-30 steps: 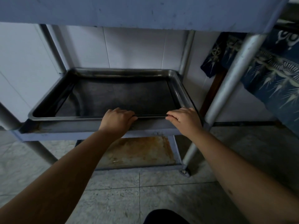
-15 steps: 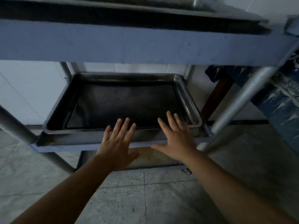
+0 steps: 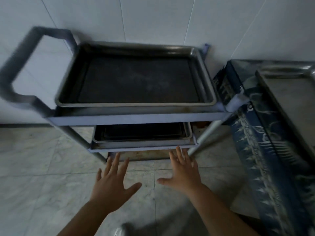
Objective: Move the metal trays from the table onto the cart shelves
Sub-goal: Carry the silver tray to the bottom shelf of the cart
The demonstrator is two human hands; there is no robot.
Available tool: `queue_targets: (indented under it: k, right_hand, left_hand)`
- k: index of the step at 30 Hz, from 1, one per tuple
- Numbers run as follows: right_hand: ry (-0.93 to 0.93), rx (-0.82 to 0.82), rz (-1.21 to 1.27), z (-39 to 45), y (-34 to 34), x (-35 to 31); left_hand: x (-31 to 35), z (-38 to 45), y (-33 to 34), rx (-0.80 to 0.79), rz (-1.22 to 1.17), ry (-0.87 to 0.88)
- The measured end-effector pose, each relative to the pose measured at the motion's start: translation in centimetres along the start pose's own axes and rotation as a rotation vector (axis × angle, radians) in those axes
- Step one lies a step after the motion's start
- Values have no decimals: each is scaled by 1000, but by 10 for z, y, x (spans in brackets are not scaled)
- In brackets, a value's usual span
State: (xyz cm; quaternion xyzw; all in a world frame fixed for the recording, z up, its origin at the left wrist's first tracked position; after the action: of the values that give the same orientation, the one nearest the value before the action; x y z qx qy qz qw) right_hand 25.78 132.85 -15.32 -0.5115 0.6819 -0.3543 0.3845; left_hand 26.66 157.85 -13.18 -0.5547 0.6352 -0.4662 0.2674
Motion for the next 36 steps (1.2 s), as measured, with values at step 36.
queue_targets:
  k: [36]
  right_hand:
    - [1033, 502, 342, -464, -53, 101]
  left_hand:
    - [358, -183, -137, 57, 323, 1304]
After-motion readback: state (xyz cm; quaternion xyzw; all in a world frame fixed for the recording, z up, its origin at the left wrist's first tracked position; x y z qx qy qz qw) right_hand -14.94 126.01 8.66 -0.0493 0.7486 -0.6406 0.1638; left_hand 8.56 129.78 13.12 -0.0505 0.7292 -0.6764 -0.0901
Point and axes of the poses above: each hand's wrist, its own z-axis towards the middle knuckle, its own y-axis out of the palm, x = y × z, the point moved 6 cm from there along z, towards the middle knuckle, and after that the axes turned 4 degrees about y, right-handed, at the moved point
